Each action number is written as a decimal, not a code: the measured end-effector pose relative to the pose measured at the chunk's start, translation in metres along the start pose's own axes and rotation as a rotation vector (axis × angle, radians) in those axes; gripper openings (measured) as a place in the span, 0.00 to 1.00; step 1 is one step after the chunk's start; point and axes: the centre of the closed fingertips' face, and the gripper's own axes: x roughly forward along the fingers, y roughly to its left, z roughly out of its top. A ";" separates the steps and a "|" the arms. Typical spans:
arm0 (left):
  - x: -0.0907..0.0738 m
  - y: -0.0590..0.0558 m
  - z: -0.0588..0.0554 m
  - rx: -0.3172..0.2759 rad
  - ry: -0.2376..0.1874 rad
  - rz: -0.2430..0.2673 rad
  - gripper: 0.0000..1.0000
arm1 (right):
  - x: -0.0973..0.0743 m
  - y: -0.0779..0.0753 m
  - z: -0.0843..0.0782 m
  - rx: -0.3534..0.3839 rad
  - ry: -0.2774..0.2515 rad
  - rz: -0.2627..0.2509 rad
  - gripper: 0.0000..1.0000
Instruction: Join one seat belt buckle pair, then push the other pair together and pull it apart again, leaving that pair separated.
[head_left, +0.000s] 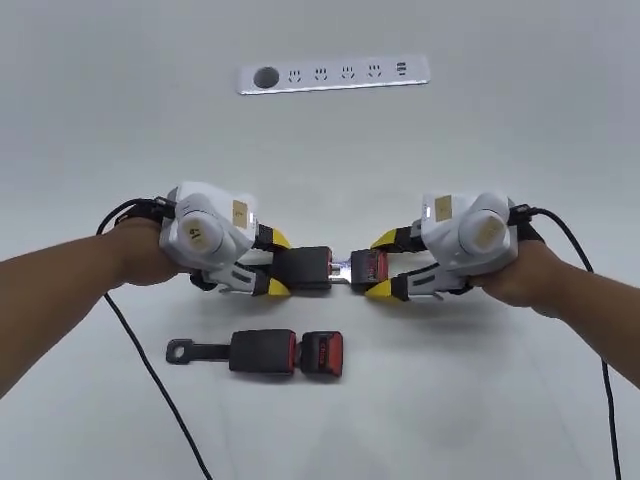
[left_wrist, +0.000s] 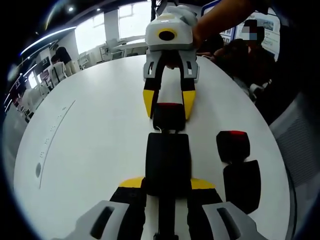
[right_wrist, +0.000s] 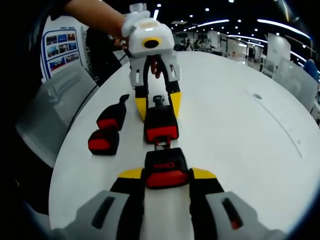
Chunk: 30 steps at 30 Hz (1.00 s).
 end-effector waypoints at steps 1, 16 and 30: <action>0.000 0.000 0.000 -0.001 0.001 -0.001 0.32 | 0.000 0.000 0.000 0.002 -0.001 0.001 0.34; 0.001 0.000 0.001 -0.008 0.020 -0.005 0.32 | 0.013 0.000 0.011 0.030 -0.013 -0.025 0.33; -0.001 -0.002 0.002 -0.014 0.022 -0.006 0.32 | 0.015 -0.001 0.012 0.039 0.023 -0.054 0.33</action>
